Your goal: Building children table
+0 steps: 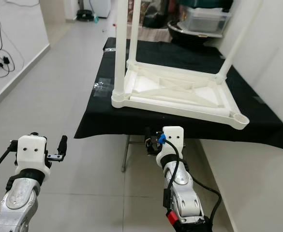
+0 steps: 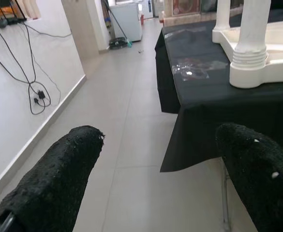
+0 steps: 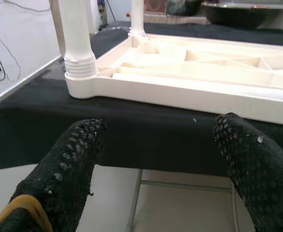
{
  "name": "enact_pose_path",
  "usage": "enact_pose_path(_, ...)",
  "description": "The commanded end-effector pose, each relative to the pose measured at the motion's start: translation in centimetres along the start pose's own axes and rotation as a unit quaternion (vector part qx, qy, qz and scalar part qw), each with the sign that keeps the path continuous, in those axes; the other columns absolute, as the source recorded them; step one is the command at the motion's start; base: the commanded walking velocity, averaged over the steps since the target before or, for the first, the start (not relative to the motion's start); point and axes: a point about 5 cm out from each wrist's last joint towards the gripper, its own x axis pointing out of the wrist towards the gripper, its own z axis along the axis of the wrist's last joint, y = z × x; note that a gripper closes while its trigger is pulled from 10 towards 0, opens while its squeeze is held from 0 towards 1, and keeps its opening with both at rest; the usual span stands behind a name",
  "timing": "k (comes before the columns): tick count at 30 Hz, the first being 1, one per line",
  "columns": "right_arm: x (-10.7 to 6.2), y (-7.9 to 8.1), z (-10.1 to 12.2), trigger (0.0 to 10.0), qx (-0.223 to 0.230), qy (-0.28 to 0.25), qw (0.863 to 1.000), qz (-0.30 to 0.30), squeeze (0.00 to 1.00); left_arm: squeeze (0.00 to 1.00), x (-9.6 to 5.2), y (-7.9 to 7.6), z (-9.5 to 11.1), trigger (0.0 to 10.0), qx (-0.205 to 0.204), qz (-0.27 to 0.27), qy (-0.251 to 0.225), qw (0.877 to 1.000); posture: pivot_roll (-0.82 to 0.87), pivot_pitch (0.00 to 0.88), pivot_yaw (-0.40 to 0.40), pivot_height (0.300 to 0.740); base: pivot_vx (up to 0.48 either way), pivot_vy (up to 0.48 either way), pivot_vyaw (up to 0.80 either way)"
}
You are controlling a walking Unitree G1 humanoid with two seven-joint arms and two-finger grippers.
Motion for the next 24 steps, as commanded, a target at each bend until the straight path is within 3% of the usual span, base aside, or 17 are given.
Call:
enact_pose_path(1,0.07,0.02,-0.14,10.0,-0.002,0.001,1.0,0.0,0.0,0.0,-0.1,0.06,-0.1,10.0,0.005,0.001,0.001,1.0,0.11,0.0,-0.098,0.74,0.394,0.0,0.0)
enact_pose_path(24,0.27,-0.06,0.17,10.0,0.002,-0.006,1.0,-0.004,0.0,0.0,-0.07,-0.04,-0.14,10.0,0.006,-0.004,0.0,1.0,0.11,0.0,-0.098,0.74,0.328,0.0,0.0)
